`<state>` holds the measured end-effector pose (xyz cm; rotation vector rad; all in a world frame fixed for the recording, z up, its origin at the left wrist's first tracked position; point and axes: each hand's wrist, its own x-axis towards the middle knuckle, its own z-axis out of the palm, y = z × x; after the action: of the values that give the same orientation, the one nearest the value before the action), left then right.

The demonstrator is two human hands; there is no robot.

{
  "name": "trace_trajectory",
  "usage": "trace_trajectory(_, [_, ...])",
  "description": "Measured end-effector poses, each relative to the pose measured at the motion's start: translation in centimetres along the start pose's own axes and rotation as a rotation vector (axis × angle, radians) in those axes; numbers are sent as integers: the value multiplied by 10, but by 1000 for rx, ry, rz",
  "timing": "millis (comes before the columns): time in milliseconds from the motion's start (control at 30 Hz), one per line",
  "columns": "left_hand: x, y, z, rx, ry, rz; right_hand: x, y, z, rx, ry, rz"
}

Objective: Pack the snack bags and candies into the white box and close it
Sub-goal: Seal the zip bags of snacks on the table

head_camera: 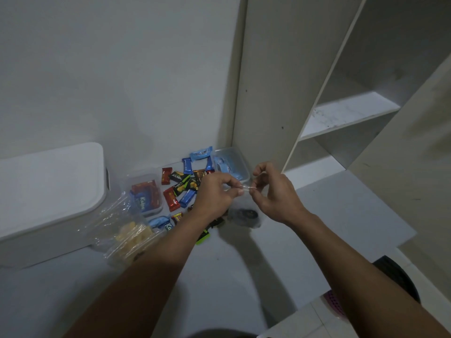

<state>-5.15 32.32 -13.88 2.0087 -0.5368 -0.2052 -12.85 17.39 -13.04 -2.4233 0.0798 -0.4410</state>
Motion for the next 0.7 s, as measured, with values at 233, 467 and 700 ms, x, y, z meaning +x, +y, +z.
trace_trajectory(233, [1,-9,-7,-6,33,-29,4,6,-8,0,-37,103])
trace_trajectory(467, [3,-6,-9,-14,-49,39,6,3,-8,9,-7,140])
trace_trajectory(700, [5,-10,-7,20,87,-8,7,4,-12,41,-11,142])
